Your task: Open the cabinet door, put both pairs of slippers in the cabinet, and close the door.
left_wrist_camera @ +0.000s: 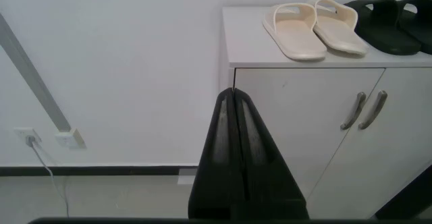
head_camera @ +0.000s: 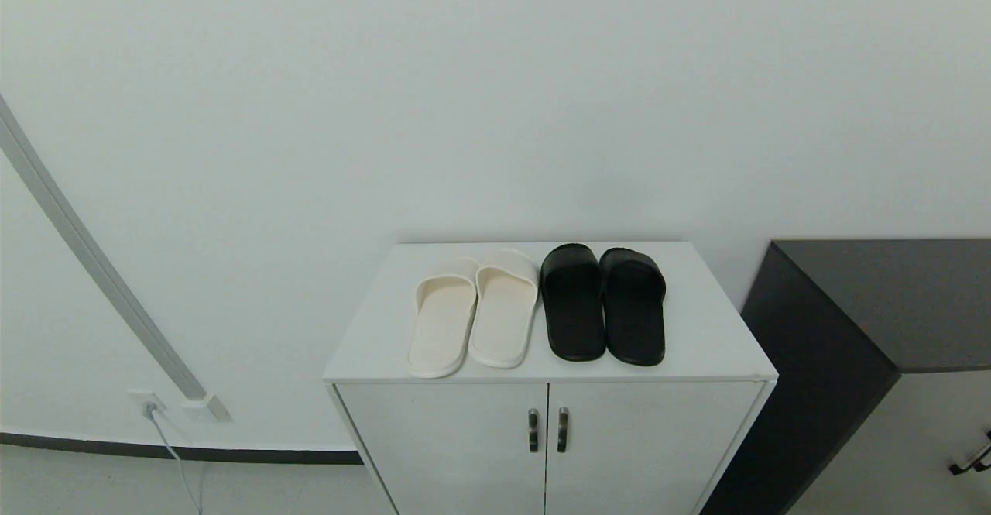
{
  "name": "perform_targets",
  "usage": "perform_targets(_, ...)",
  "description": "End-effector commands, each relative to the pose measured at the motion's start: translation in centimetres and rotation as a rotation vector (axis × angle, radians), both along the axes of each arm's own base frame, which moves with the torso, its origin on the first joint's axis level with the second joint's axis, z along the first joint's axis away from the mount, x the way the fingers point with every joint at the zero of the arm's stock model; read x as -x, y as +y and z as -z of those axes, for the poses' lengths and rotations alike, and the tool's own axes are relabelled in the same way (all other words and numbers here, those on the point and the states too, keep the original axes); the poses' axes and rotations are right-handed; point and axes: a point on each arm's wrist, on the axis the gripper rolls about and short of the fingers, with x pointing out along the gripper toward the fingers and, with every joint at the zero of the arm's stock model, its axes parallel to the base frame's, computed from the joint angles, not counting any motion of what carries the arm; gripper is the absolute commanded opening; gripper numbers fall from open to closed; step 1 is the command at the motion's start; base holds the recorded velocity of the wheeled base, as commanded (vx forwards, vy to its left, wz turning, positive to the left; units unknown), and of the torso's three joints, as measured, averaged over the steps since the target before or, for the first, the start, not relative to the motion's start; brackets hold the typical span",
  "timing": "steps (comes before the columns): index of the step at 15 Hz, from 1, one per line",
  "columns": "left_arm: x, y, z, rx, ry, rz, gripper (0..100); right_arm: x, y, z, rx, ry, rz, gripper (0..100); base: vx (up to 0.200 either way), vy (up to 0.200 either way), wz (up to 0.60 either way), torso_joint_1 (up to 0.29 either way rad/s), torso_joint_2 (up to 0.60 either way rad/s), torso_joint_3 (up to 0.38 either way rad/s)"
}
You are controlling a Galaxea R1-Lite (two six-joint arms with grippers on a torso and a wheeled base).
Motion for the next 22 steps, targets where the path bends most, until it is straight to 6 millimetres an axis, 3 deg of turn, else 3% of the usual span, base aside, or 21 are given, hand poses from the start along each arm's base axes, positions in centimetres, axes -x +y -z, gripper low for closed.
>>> perform_targets(1, 0.0, 0.0, 0.0, 0.0, 0.0, -0.001, 0, 0.0, 0.0, 0.0, 0.003, 0.001, -0.001, 100, 0.0, 0.0, 0.0, 0.0, 0.0, 0.0)
perform_targets(4, 0.0, 0.0, 0.0, 0.0, 0.0, -0.001, 0, -0.3, 0.0, -0.1, -0.015, 0.029, -0.035, 100, 0.0, 0.0, 0.0, 0.0, 0.0, 0.0)
perform_targets(6, 0.0, 0.0, 0.0, 0.0, 0.0, -0.001, 0, -1.4, 0.0, -6.3, -0.214, 0.004, -0.079, 100, 0.0, 0.0, 0.0, 0.0, 0.0, 0.0)
perform_targets(8, 0.0, 0.0, 0.0, 0.002, 0.0, -0.001, 0, -3.7, 0.2, -5.9, -0.048, 0.162, -0.117, 100, 0.0, 0.0, 0.0, 0.0, 0.0, 0.0)
perform_targets(10, 0.0, 0.0, 0.0, 0.002, 0.0, -0.001, 0, -6.0, 0.6, -5.9, -0.048, 0.299, -0.189, 100, 0.0, 0.0, 0.0, 0.0, 0.0, 0.0)
perform_targets(12, 0.0, 0.0, 0.0, 0.0, 0.0, -0.001, 0, -9.2, 1.5, -7.2, -0.058, 0.343, -0.269, 100, 0.0, 0.0, 0.0, 0.0, 0.0, 0.0)
perform_targets(16, 0.0, 0.0, 0.0, 0.002, 0.0, -0.001, 0, -15.8, 5.8, -8.9, -0.032, 0.37, -0.374, 100, 0.0, 0.0, 0.0, 0.0, 0.0, 0.0)
perform_targets(22, 0.0, 0.0, 0.0, 0.0, 0.0, -0.001, 0, -21.2, 14.4, -10.1, -0.058, 0.356, -0.361, 100, 0.0, 0.0, 0.0, 0.0, 0.0, 0.0)
